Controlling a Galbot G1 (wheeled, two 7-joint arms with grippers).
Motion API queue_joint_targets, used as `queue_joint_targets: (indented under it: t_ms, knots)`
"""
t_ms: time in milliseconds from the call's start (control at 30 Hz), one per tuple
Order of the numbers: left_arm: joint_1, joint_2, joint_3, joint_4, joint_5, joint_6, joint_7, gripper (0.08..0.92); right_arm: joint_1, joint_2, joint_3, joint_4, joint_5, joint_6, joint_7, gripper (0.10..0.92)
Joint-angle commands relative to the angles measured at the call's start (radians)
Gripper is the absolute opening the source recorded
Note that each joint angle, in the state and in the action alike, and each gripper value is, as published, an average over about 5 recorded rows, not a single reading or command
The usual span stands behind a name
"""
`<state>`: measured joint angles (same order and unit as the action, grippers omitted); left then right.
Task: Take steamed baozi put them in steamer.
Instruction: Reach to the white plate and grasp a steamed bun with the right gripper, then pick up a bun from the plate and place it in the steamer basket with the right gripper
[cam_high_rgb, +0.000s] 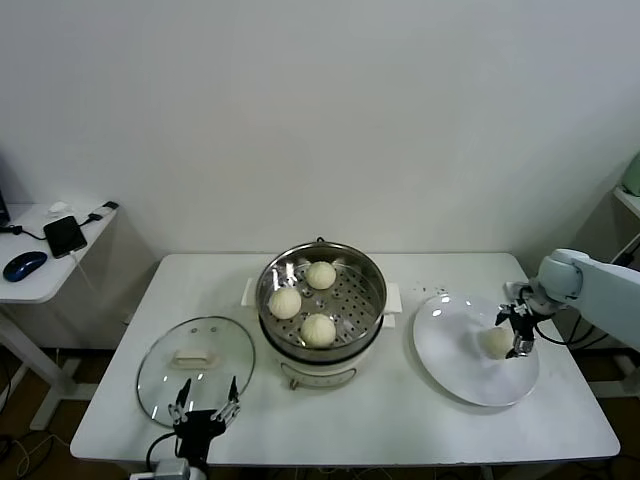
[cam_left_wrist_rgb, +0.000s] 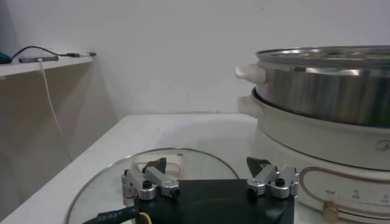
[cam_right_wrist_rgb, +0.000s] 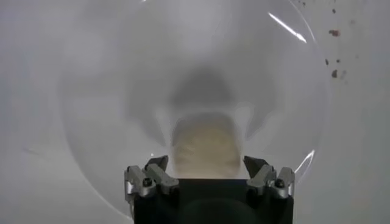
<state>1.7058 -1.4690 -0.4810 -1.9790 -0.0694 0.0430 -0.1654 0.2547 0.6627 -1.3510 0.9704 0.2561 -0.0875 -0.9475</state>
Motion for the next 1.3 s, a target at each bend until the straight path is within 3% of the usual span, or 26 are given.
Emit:
queue_joint_targets:
  t_ms: [33, 200, 433, 633, 733, 1000, 1133, 1300]
  knots:
    - [0.001, 0.001, 0.001, 0.0, 0.0, 0.0, 0.0, 0.823, -0.065, 0.012, 0.074, -0.039, -0.052, -0.014, 0.004, 0.823]
    - [0.003, 0.004, 0.002, -0.003, 0.0, -0.002, -0.003, 0.823, -0.063, 0.008, 0.089, -0.025, -0.044, -0.008, 0.01, 0.8]
    - [0.008, 0.005, 0.003, -0.012, 0.004, -0.006, -0.005, 0.823, -0.041, -0.013, 0.082, 0.026, -0.037, 0.019, -0.018, 0.684]
    - [0.018, 0.004, 0.007, -0.025, 0.01, -0.012, -0.005, 0.823, 0.09, -0.047, 0.037, 0.09, -0.007, 0.039, -0.049, 0.679]
    - [0.023, 0.002, 0.01, -0.033, 0.014, -0.012, -0.005, 0.823, 0.254, -0.043, -0.044, 0.136, 0.107, 0.034, -0.062, 0.677]
    - [0.028, 0.006, 0.012, -0.048, 0.022, -0.008, -0.004, 0.823, 0.828, 0.123, -0.466, 0.396, 0.621, -0.083, 0.005, 0.679]
    - [0.025, 0.01, 0.011, -0.048, 0.021, -0.004, -0.003, 0.823, 0.913, 0.235, -0.469, 0.514, 0.805, -0.174, 0.083, 0.679]
    - [0.017, 0.012, 0.012, -0.045, 0.015, -0.001, -0.003, 0.823, 0.842, 0.354, -0.432, 0.557, 0.883, -0.234, 0.16, 0.679]
